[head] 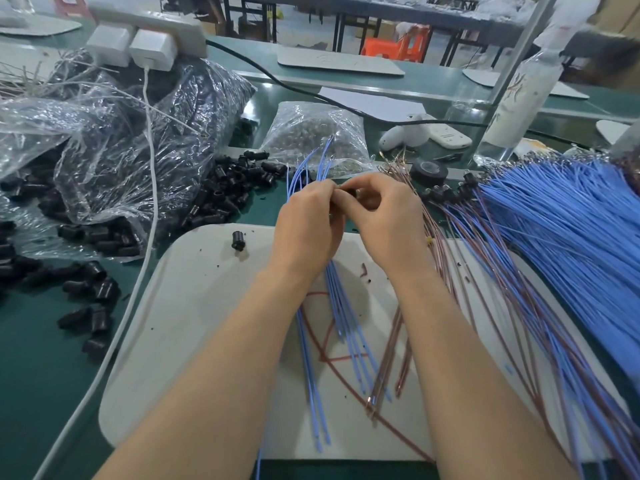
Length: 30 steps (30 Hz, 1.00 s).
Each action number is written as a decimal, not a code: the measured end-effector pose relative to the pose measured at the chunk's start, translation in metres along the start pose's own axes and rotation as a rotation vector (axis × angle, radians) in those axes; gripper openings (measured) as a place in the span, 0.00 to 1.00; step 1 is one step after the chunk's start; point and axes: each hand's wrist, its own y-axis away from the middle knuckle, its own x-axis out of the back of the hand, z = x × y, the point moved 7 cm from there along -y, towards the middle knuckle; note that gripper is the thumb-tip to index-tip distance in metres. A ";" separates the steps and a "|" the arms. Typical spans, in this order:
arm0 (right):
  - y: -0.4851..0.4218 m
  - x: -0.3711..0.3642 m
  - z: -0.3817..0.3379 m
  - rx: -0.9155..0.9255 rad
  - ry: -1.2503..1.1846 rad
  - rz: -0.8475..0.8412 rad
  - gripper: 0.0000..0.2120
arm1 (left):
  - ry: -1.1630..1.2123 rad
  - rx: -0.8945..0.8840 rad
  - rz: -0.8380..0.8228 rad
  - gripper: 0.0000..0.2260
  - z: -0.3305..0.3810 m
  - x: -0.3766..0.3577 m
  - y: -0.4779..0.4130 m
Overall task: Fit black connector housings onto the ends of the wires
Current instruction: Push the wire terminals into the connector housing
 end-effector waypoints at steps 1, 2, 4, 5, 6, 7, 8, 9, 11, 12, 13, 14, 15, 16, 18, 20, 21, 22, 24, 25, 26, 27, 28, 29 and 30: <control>0.000 0.001 0.000 -0.004 0.005 -0.005 0.05 | 0.031 0.004 -0.006 0.05 0.000 0.000 0.000; -0.001 0.002 0.000 -0.009 0.009 -0.010 0.05 | 0.058 0.003 -0.014 0.06 0.001 0.000 0.000; -0.001 0.002 0.001 -0.022 0.011 -0.033 0.06 | 0.080 0.002 -0.021 0.06 0.001 -0.001 0.001; -0.001 0.002 0.001 -0.026 0.011 -0.051 0.06 | 0.074 0.006 -0.019 0.06 0.000 -0.001 0.001; -0.001 0.001 0.001 -0.027 0.009 -0.073 0.06 | 0.061 0.010 -0.014 0.06 0.000 0.000 0.001; -0.001 0.000 0.001 -0.029 0.006 -0.099 0.07 | 0.050 0.012 -0.008 0.07 -0.001 0.000 0.000; -0.002 0.000 0.001 -0.031 0.001 -0.125 0.06 | 0.046 0.016 -0.003 0.07 -0.002 0.000 0.000; -0.003 0.000 0.002 -0.037 -0.013 -0.142 0.06 | 0.047 0.019 -0.003 0.07 -0.002 -0.001 0.000; -0.006 0.006 0.006 -0.064 -0.056 -0.110 0.04 | 0.055 0.020 -0.004 0.06 -0.004 -0.001 -0.001; -0.008 0.011 0.011 -0.085 -0.050 -0.065 0.05 | 0.062 0.024 0.000 0.05 -0.005 -0.001 -0.001; -0.009 0.016 0.016 -0.101 -0.001 -0.021 0.07 | 0.072 0.033 0.006 0.05 -0.007 0.000 -0.002; -0.009 0.019 0.021 -0.111 0.084 0.003 0.09 | 0.084 0.046 0.016 0.05 -0.010 0.002 -0.002; -0.008 0.018 0.027 -0.124 0.182 0.001 0.09 | 0.095 0.060 0.032 0.05 -0.013 0.004 -0.003; -0.007 0.015 0.032 -0.142 0.271 -0.022 0.09 | 0.101 0.074 0.055 0.04 -0.017 0.008 -0.004; -0.005 0.003 0.040 -0.163 0.418 -0.093 0.10 | 0.103 0.095 0.102 0.04 -0.022 0.016 -0.005; -0.007 -0.007 0.041 -0.143 0.540 -0.131 0.10 | 0.107 0.106 0.121 0.04 -0.025 0.020 -0.006; -0.008 -0.010 0.040 -0.129 0.586 -0.134 0.09 | 0.111 0.107 0.123 0.04 -0.025 0.021 -0.006; -0.010 -0.012 0.039 -0.120 0.619 -0.137 0.09 | 0.112 0.110 0.122 0.04 -0.025 0.021 -0.006; -0.012 -0.018 0.037 -0.117 0.640 -0.151 0.12 | 0.116 0.118 0.116 0.04 -0.026 0.020 -0.006; -0.013 -0.023 0.037 -0.116 0.641 -0.160 0.13 | 0.121 0.121 0.114 0.04 -0.026 0.019 -0.006; -0.015 -0.027 0.037 -0.117 0.653 -0.170 0.14 | 0.125 0.121 0.113 0.04 -0.025 0.019 -0.006; -0.016 -0.032 0.037 -0.122 0.680 -0.183 0.15 | 0.126 0.119 0.112 0.04 -0.025 0.019 -0.006; -0.018 -0.037 0.037 -0.134 0.719 -0.194 0.16 | 0.123 0.118 0.111 0.04 -0.025 0.018 -0.006; -0.019 -0.041 0.037 -0.147 0.754 -0.198 0.16 | 0.122 0.118 0.109 0.04 -0.025 0.018 -0.006; -0.020 -0.044 0.037 -0.152 0.776 -0.191 0.15 | 0.121 0.118 0.107 0.03 -0.025 0.018 -0.005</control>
